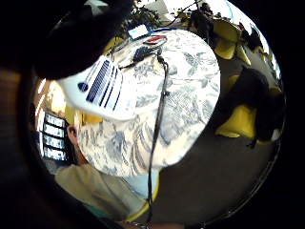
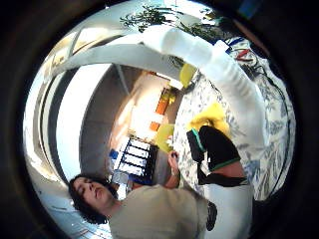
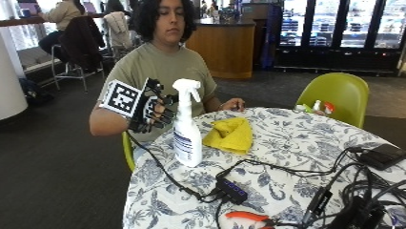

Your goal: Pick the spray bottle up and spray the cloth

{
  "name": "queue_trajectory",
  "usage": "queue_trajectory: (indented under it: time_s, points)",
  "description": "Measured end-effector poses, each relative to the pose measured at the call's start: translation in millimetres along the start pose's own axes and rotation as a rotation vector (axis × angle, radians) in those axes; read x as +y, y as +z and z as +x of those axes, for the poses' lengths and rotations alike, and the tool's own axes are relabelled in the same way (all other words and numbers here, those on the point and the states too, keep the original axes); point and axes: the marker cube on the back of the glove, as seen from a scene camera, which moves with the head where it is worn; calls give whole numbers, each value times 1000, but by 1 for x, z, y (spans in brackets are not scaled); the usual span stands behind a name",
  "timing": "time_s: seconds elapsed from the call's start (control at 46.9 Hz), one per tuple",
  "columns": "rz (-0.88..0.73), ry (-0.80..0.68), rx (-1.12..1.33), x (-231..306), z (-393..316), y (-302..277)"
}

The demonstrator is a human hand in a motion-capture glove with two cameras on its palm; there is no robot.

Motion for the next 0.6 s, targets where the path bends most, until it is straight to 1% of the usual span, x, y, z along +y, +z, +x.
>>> queue_trajectory:
  time_s: [0.107,0.213,0.299,0.598]
  points:
    - [44,12,-62,-24,-1,18]
    - [59,19,-176,-43,-4,34]
    - [138,-7,-253,-58,-3,46]
    - [160,-13,-271,-101,2,69]
